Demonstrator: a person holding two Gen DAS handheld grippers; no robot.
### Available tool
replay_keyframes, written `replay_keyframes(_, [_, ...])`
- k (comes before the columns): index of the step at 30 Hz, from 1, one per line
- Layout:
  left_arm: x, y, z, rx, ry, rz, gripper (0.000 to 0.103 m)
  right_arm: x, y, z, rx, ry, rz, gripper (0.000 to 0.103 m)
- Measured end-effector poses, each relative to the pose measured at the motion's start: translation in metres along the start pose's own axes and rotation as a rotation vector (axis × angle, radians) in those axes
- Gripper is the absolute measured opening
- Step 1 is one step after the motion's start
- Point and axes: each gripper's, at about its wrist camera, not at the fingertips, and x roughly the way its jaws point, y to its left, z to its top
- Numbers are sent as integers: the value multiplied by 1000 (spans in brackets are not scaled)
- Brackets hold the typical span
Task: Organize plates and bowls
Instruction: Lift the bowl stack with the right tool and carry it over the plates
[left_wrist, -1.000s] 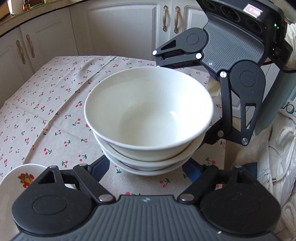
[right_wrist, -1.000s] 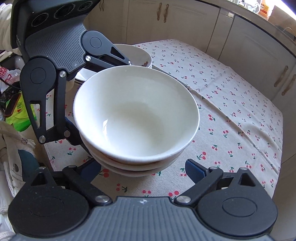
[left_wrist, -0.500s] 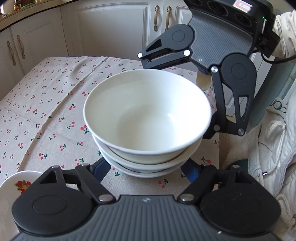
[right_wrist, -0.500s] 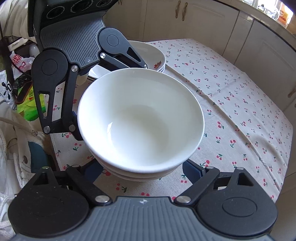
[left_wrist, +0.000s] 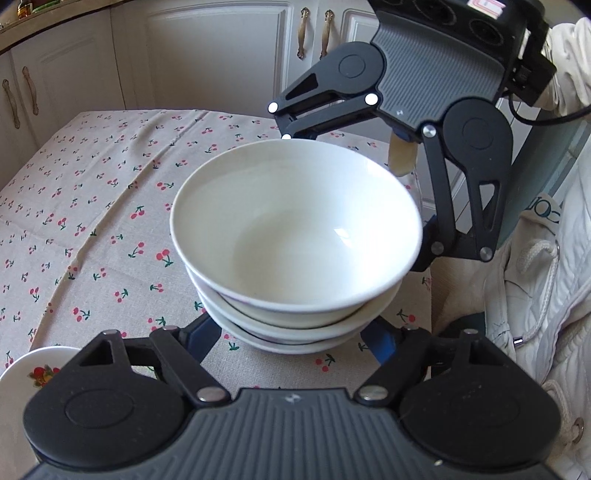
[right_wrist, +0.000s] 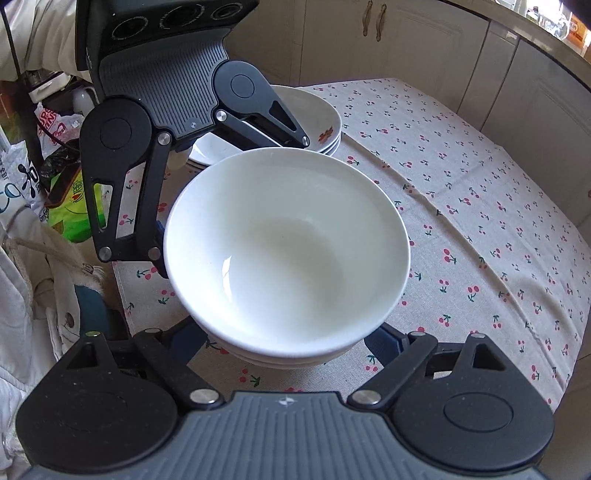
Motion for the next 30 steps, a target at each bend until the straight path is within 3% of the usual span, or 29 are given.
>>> replay_keyframes(30, [4, 2, 4, 27, -5, -13, 86, 2, 3, -2, 20, -16, -27, 93])
